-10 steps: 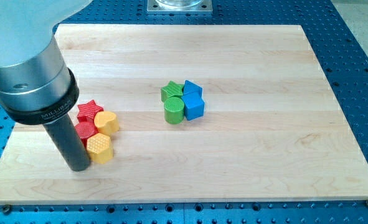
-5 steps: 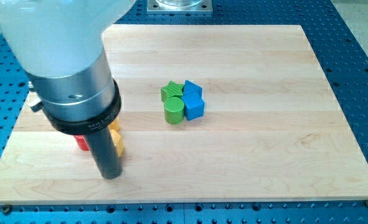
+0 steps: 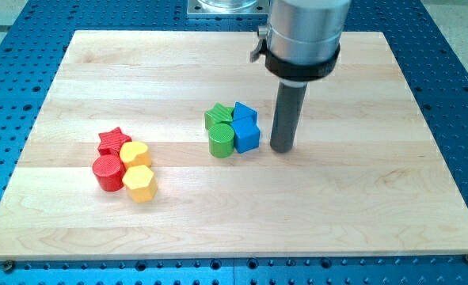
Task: Slightly push the blue cube into the green circle
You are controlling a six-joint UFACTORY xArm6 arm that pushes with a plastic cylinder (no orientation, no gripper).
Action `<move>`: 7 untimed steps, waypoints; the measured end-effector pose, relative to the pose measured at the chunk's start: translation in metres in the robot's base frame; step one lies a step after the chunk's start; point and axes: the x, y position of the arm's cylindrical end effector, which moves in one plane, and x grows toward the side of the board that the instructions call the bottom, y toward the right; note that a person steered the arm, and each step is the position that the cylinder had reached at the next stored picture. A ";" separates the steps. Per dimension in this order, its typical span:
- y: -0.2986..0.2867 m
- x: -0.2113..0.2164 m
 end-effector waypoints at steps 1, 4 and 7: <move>-0.014 -0.005; -0.034 -0.018; -0.078 -0.011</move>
